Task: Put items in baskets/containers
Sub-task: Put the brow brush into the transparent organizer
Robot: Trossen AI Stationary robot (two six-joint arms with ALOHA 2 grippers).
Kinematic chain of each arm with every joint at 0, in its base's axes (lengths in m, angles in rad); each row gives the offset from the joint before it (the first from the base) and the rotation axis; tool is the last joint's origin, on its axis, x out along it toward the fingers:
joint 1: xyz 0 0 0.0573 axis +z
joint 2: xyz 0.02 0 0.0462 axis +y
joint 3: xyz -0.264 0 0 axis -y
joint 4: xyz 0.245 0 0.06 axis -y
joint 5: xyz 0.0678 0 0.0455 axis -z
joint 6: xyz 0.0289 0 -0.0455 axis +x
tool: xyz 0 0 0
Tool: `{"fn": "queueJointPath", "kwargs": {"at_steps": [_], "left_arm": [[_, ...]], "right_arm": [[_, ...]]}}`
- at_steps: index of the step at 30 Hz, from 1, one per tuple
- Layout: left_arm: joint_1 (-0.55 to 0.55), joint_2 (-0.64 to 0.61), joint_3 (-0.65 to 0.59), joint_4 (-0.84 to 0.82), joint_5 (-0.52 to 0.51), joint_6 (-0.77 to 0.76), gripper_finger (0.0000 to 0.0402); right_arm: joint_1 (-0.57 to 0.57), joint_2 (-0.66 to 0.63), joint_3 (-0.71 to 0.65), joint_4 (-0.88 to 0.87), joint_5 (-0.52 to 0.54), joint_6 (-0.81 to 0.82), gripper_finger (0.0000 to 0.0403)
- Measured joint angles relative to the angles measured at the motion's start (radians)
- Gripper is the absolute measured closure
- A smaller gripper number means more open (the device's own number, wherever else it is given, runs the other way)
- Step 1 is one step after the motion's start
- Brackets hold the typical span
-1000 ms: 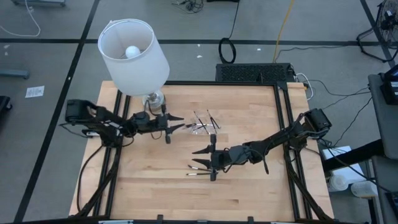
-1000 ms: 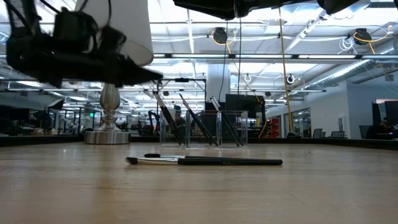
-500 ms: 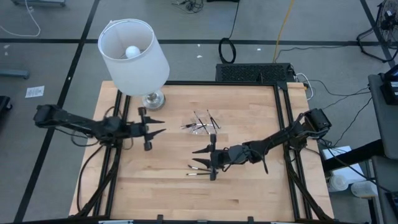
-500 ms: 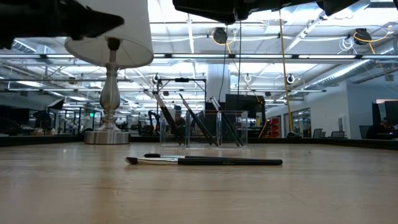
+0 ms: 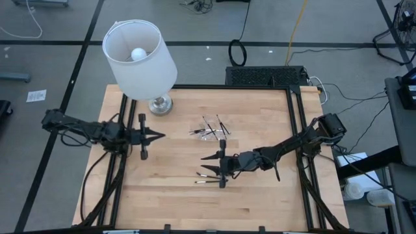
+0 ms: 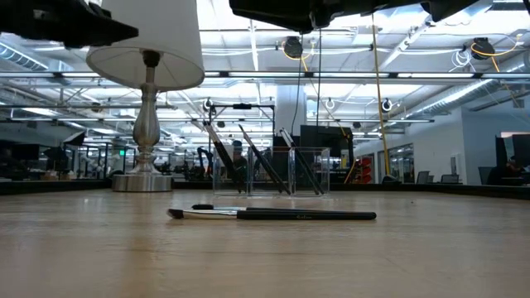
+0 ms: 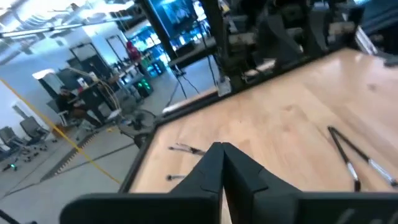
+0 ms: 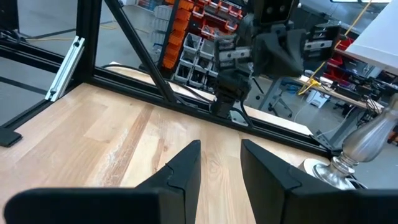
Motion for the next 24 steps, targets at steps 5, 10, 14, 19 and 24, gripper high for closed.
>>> {"fn": "queueJointPath", "kwargs": {"at_steps": [5, 10, 14, 19, 24], "left_arm": [[0.001, 0.005, -0.02, 0.003, 0.053, 0.007, 0.0397], [0.02, 0.005, -0.02, 0.0, 0.071, -0.007, 0.0398], [0.026, 0.006, -0.02, 0.022, 0.096, -0.006, 0.0396], [0.026, 0.005, -0.02, 0.05, 0.088, -0.008, 0.0381], [0.026, 0.005, -0.021, 0.085, 0.088, 0.001, 0.0387]], "right_arm": [[-0.008, 0.0, 0.0, -0.012, -0.001, 0.032, 0.0315], [-0.008, 0.0, 0.0, -0.042, -0.002, 0.035, 0.0338], [-0.014, 0.0, 0.0, -0.075, -0.002, 0.035, 0.0374], [-0.019, 0.0, 0.0, -0.109, -0.002, 0.088, 0.0397], [0.021, 0.002, 0.179, -0.412, 0.026, 0.133, 0.0402]]}}
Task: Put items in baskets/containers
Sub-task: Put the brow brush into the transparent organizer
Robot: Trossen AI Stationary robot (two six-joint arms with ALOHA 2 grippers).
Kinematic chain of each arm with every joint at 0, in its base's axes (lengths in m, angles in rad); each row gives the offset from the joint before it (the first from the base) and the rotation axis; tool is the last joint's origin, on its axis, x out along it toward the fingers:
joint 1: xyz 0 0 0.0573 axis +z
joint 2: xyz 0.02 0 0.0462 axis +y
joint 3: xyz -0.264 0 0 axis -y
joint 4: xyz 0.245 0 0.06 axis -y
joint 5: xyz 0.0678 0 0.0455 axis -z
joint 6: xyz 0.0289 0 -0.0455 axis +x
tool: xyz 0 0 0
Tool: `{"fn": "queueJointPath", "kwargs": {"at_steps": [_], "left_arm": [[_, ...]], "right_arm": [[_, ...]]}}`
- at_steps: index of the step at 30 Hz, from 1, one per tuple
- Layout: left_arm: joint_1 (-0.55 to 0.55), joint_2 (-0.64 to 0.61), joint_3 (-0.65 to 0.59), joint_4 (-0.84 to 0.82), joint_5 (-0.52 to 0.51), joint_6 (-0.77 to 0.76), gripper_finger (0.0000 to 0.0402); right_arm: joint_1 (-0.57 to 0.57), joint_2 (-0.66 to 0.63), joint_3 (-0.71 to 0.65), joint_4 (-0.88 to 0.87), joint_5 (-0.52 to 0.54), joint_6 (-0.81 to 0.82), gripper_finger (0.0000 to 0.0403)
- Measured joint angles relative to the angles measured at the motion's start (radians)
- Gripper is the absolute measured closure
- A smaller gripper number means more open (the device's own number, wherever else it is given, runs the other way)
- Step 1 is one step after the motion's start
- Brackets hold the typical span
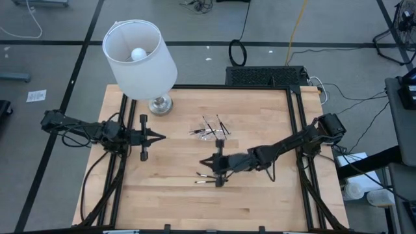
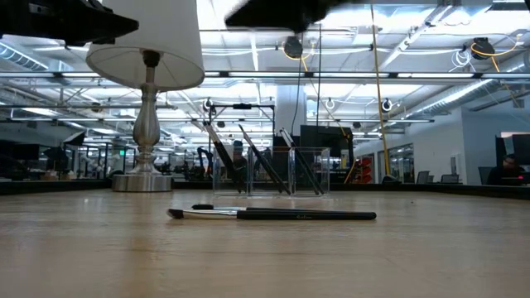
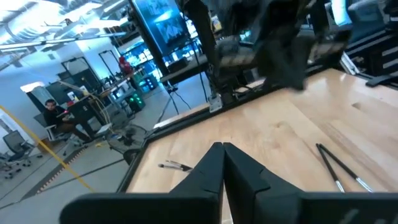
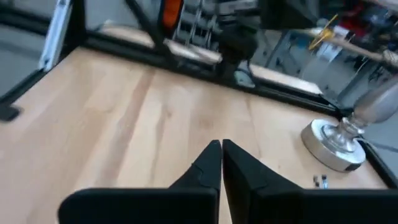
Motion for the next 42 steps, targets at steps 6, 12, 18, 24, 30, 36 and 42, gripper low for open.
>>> {"fn": "queueJointPath", "kwargs": {"at_steps": [6, 12, 18, 24, 30, 36, 42], "left_arm": [[0.0, 0.0, 0.0, 0.007, 0.0, 0.007, 0.0395], [0.0, 0.0, 0.0, 0.01, -0.001, -0.017, 0.0365], [0.0, 0.0, 0.0, 0.009, -0.002, -0.047, 0.0356], [0.001, 0.0, 0.0, 0.009, -0.002, -0.044, 0.0355], [0.001, 0.001, 0.0, 0.011, -0.002, -0.035, 0.0355], [0.002, 0.001, 0.0, 0.012, -0.002, -0.036, 0.0355], [0.002, 0.001, 0.0, 0.011, -0.002, -0.036, 0.0355]], "right_arm": [[0.029, 0.124, 0.313, -0.516, 0.038, 0.237, 0.0402], [0.012, 0.262, 0.338, -0.474, -0.132, 0.345, 0.0402], [0.022, 0.348, 0.333, -0.441, -0.156, 0.389, 0.0392], [0.027, 0.385, 0.331, -0.439, -0.153, 0.442, 0.0316], [0.008, 0.403, 0.332, -0.446, -0.15, 0.485, 0.0235], [-0.014, 0.399, 0.272, -0.448, -0.129, 0.535, 0.0216], [-0.012, 0.399, 0.197, -0.417, -0.122, 0.589, 0.0228]]}}
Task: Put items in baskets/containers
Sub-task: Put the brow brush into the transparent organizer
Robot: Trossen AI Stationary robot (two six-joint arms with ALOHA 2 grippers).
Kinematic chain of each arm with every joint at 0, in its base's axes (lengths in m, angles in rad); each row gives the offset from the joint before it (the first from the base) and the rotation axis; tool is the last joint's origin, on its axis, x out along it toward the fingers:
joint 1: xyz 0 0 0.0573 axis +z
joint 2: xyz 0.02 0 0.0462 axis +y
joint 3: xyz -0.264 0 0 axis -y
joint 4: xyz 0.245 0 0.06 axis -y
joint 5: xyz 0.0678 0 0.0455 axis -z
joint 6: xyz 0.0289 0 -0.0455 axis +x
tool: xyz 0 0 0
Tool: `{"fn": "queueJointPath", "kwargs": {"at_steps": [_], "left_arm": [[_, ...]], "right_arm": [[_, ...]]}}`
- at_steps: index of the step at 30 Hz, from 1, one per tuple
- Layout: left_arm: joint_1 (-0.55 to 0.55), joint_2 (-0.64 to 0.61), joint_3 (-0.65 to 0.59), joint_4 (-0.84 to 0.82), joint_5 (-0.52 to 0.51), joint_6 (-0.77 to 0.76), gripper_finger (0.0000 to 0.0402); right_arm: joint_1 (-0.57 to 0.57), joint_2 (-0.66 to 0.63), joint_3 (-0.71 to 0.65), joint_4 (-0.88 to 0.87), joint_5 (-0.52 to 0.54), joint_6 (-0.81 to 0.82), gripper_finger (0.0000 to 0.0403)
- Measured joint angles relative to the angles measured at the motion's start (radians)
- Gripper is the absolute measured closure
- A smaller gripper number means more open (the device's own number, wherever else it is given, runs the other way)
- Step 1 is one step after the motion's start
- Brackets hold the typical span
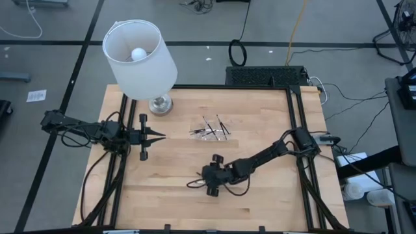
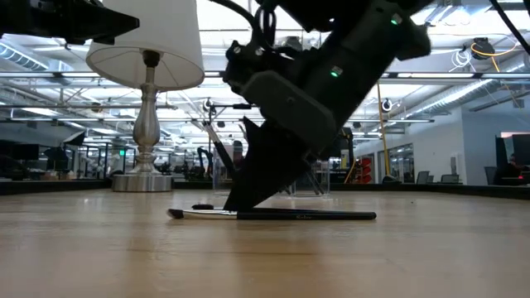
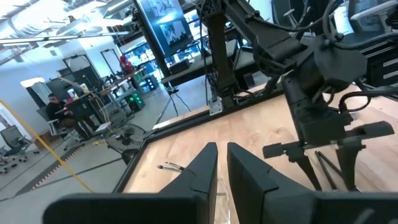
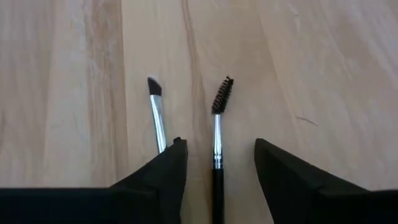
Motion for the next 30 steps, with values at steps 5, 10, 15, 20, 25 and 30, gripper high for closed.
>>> {"fn": "queueJointPath", "kwargs": {"at_steps": [5, 10, 15, 20, 25, 30], "left_arm": [[0.0, 0.0, 0.0, 0.0, 0.0, 0.0, 0.0355], [0.0, 0.0, 0.0, 0.0, 0.0, -0.001, 0.0355], [0.0, 0.0, 0.0, 0.001, 0.0, -0.001, 0.0355], [0.0, 0.0, 0.0, 0.001, 0.0, -0.001, 0.0355], [0.0, 0.0, 0.0, -0.002, 0.0, -0.007, 0.0355], [0.0, 0.0, 0.0, -0.003, 0.0, -0.014, 0.0355]], "right_arm": [[-0.002, -0.003, -0.038, 0.012, 0.002, 0.01, 0.0242], [-0.002, -0.002, -0.042, 0.003, -0.003, 0.009, 0.0277], [-0.013, -0.001, -0.043, -0.006, -0.027, 0.025, 0.0374], [-0.022, -0.004, -0.045, 0.03, 0.015, -0.001, 0.0391], [-0.023, -0.054, -0.052, 0.133, 0.08, -0.178, 0.0399], [-0.024, -0.203, -0.046, 0.228, 0.182, -0.365, 0.0401]]}}
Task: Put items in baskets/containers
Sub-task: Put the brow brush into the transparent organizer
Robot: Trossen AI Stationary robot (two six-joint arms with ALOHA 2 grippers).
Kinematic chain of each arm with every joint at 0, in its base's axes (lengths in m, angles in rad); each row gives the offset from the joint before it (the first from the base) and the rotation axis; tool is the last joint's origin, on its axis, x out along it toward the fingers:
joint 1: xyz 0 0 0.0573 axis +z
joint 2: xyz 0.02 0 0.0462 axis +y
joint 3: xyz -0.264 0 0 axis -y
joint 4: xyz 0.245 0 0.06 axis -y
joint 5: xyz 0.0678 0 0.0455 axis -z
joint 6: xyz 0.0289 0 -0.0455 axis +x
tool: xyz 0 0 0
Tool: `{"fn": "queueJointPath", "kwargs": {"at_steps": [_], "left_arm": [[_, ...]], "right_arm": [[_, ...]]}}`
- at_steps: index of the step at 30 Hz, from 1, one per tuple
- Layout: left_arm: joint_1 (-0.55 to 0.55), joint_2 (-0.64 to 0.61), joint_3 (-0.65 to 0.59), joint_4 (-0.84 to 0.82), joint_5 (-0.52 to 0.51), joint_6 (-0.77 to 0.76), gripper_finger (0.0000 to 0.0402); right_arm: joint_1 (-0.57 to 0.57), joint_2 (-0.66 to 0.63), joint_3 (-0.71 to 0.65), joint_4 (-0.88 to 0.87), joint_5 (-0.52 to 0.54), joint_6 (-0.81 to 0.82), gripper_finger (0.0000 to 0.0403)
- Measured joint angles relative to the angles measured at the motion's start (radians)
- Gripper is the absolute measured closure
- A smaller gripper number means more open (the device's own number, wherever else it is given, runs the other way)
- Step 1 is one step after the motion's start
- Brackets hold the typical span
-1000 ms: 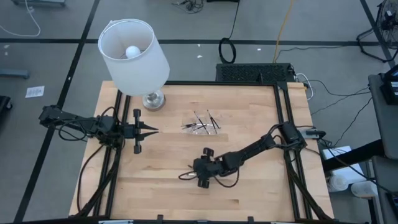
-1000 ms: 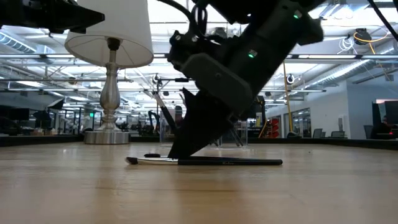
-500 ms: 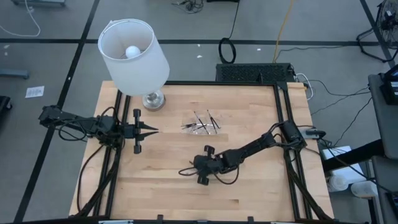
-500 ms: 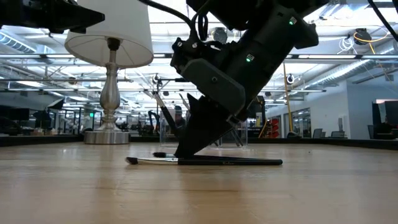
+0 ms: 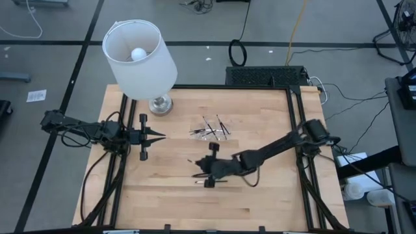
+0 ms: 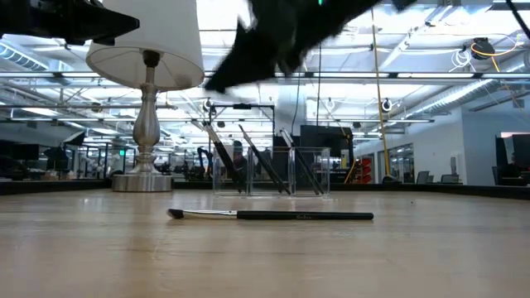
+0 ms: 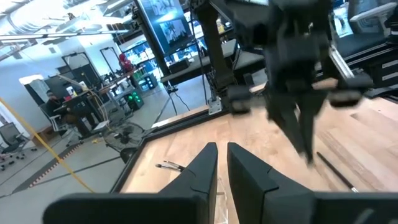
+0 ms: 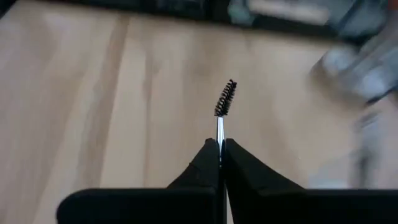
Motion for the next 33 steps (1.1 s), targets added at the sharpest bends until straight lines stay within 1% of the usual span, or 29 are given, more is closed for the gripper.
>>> {"fn": "queueJointPath", "kwargs": {"at_steps": [2, 4, 5, 7, 10, 12, 14, 16, 19, 21, 23, 26, 30, 33], "left_arm": [[0.0, 0.0, 0.0, -0.001, 0.0, 0.0, 0.0355], [0.0, 0.0, 0.0, -0.003, 0.0, -0.005, 0.0355], [0.0, 0.0, 0.0, -0.003, 0.0, -0.009, 0.0355], [0.0, 0.0, 0.0, -0.002, 0.0, -0.02, 0.0355], [0.0, 0.0, 0.0, -0.002, 0.0, -0.027, 0.0355], [0.0, 0.0, 0.0, -0.002, 0.0, -0.028, 0.0355], [0.0, 0.0, 0.0, -0.002, 0.001, -0.032, 0.0355], [0.0, 0.0, 0.0, -0.001, 0.001, -0.034, 0.0355], [0.0, 0.0, 0.0, 0.0, 0.001, -0.03, 0.0355], [0.0, 0.0, 0.0, 0.001, 0.003, -0.043, 0.0355], [0.0, 0.004, 0.0, 0.003, 0.01, -0.085, 0.0355], [0.0, 0.041, 0.0, 0.042, 0.03, -0.145, 0.0355], [0.0, 0.155, 0.0, 0.17, 0.115, -0.179, 0.0355], [-0.001, 0.262, -0.001, 0.299, 0.128, -0.201, 0.0355]], "right_arm": [[0.003, -0.053, -0.002, 0.012, 0.019, -0.077, 0.0401], [0.008, -0.106, -0.004, 0.055, 0.019, -0.168, 0.0402], [0.009, -0.136, -0.013, 0.103, 0.018, -0.219, 0.0402], [0.007, -0.178, -0.061, 0.297, 0.001, -0.309, 0.0402], [-0.011, -0.199, -0.191, 0.616, -0.109, -0.413, 0.0402], [-0.023, -0.193, -0.285, 0.78, -0.161, -0.444, 0.0402], [-0.034, -0.193, -0.367, 0.921, -0.158, -0.467, 0.0402], [-0.05, -0.199, -0.436, 1.047, -0.127, -0.475, 0.0402], [-0.08, -0.197, -0.519, 1.182, -0.116, -0.438, 0.0403], [-0.099, -0.197, -0.545, 1.216, -0.143, -0.4, 0.0403], [-0.114, -0.198, -0.552, 1.213, -0.169, -0.359, 0.0403], [-0.124, -0.191, -0.551, 1.194, -0.172, -0.336, 0.0403], [-0.125, -0.163, -0.53, 1.183, -0.173, -0.341, 0.0403], [-0.124, -0.146, -0.49, 1.16, -0.198, -0.346, 0.0403]]}}
